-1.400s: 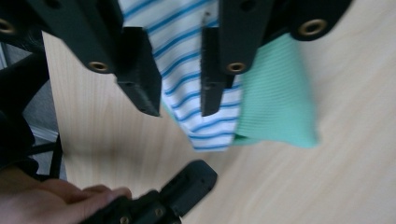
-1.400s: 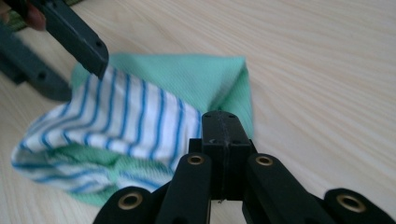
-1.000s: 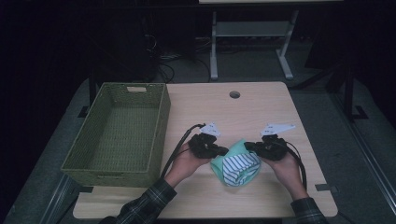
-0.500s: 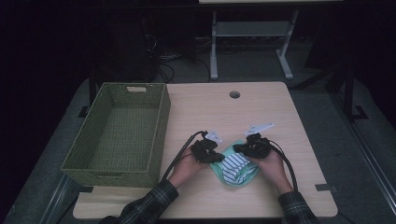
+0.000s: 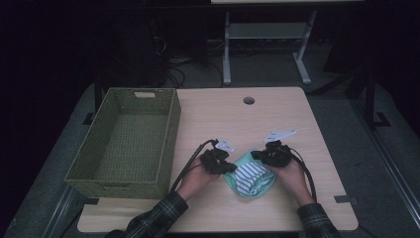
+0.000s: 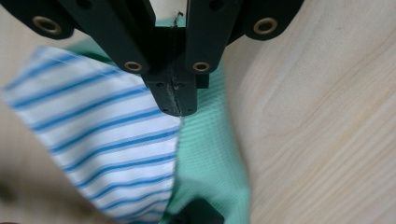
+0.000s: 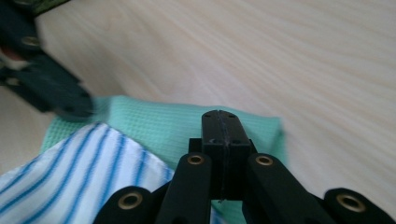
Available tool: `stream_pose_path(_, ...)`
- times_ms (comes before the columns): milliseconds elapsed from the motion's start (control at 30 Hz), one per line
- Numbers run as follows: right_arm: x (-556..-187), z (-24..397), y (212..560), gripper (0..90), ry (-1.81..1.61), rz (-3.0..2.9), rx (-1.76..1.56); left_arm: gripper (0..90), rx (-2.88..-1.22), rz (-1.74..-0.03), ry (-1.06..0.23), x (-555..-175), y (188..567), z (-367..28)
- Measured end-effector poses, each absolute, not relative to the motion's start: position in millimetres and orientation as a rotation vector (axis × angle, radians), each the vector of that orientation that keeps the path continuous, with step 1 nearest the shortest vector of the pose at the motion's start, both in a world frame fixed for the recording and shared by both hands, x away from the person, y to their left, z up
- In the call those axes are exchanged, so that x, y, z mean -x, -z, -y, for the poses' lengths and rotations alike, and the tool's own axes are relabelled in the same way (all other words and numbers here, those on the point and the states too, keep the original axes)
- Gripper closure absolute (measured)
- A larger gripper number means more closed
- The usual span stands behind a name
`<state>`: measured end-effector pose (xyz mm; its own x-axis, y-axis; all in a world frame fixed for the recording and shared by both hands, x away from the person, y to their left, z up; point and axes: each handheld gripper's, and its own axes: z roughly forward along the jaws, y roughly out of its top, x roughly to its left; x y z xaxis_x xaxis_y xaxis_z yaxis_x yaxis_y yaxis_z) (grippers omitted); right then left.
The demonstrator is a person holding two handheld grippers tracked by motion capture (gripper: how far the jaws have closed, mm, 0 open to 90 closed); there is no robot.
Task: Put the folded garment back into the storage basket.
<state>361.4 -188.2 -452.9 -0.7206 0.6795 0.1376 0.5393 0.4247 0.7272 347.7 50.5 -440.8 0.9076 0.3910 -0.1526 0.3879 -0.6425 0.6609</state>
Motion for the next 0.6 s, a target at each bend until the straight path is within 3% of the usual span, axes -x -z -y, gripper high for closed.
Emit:
stream_pose_path(233, -368.1, 209.3, 454.1, 89.9, -1.152, -2.461, -1.13, 89.7, -2.336, -0.543, 0.03, -329.8, 438.3, -61.5)
stream_pose_path(600, -372.1, 206.3, 468.3, 90.0, -1.091, -2.513, -1.143, 89.7, -2.403, -0.56, 0.01, -330.9, 458.7, -56.7)
